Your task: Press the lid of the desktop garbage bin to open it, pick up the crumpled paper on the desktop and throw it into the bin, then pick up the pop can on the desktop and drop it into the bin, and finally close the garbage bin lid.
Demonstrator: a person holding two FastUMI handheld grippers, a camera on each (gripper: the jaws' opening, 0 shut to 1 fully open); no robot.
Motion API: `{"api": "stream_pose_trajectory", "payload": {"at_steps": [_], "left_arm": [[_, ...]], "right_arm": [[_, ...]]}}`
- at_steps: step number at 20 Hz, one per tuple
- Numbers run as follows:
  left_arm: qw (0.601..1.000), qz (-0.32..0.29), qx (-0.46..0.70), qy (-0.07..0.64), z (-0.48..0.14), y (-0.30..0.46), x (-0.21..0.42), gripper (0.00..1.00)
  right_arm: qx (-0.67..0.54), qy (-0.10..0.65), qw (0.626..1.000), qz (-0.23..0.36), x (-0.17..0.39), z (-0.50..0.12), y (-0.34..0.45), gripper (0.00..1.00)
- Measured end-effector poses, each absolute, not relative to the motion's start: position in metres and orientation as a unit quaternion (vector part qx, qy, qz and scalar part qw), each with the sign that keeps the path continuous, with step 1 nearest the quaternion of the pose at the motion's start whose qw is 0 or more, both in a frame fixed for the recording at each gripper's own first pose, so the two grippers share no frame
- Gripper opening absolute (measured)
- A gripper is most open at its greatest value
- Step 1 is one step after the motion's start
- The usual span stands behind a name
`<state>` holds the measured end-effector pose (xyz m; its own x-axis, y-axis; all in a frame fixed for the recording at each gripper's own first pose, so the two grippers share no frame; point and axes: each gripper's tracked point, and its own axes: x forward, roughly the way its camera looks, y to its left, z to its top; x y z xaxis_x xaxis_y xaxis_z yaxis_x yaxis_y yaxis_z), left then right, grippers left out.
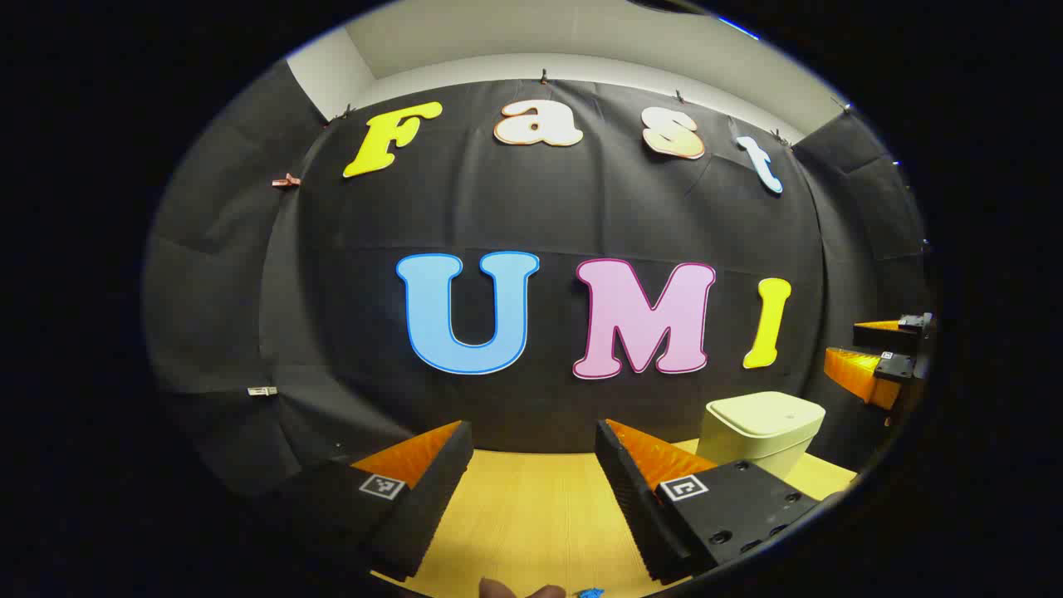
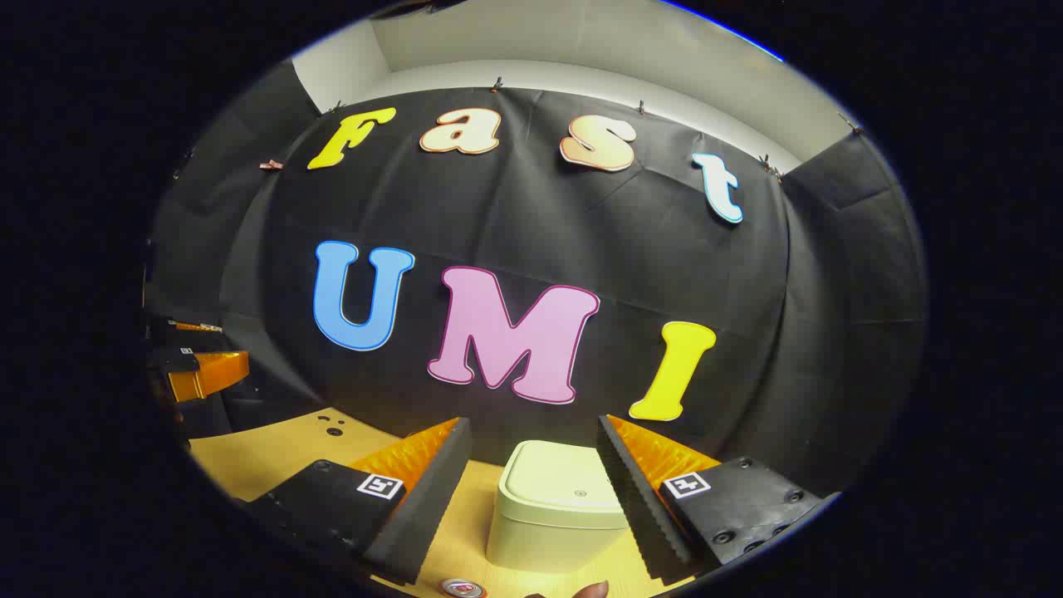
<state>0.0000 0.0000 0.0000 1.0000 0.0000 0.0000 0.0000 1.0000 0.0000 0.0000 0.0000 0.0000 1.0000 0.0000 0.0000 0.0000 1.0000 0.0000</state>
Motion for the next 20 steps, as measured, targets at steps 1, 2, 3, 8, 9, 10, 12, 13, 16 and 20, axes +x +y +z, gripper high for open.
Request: {"api": "stream_pose_trajectory", "payload": {"at_steps": [1, 2, 3, 8, 9, 10, 12, 13, 16, 20], "left_arm": [[1.0, -0.002, 0.002, -0.001, 0.002, 0.0, 0.001, 0.95], [1.0, -0.003, 0.003, -0.002, 0.004, -0.001, 0.002, 0.95], [1.0, -0.004, 0.003, -0.003, 0.002, -0.002, 0.003, 0.95], [1.0, -0.009, 0.004, -0.002, 0.003, -0.006, 0.005, 0.95], [1.0, -0.01, 0.003, -0.001, 0.002, -0.005, 0.006, 0.95], [1.0, -0.01, 0.003, -0.001, 0.003, -0.004, 0.006, 0.95], [1.0, -0.009, 0.004, 0.001, 0.001, -0.006, 0.006, 0.95], [1.0, -0.009, 0.005, 0.001, 0.001, -0.006, 0.007, 0.95], [1.0, -0.011, 0.004, 0.003, 0.0, -0.005, 0.007, 0.95], [1.0, -0.014, 0.004, 0.005, 0.001, -0.005, 0.008, 0.95]], "right_arm": [[0.003, 0.002, 1.0, 0.005, 0.001, -0.001, 0.002, 0.97], [0.007, 0.005, 1.0, 0.01, 0.001, -0.002, 0.005, 0.96], [0.013, 0.008, 1.0, 0.012, 0.002, -0.003, 0.004, 0.98], [0.018, 0.013, 1.0, 0.013, 0.002, -0.008, 0.0, 0.97], [0.015, 0.009, 1.0, 0.009, 0.002, -0.007, -0.002, 0.97], [0.014, 0.012, 1.0, -0.003, 0.003, -0.01, -0.008, 0.97], [0.028, 0.031, 0.999, 0.003, 0.003, -0.02, -0.006, 0.97], [0.037, 0.033, 0.999, 0.005, 0.004, -0.019, -0.006, 0.98], [0.029, 0.026, 0.999, 0.004, 0.005, -0.015, -0.013, 0.97], [0.036, 0.036, 0.999, 0.017, 0.005, -0.019, -0.009, 0.98]]}}
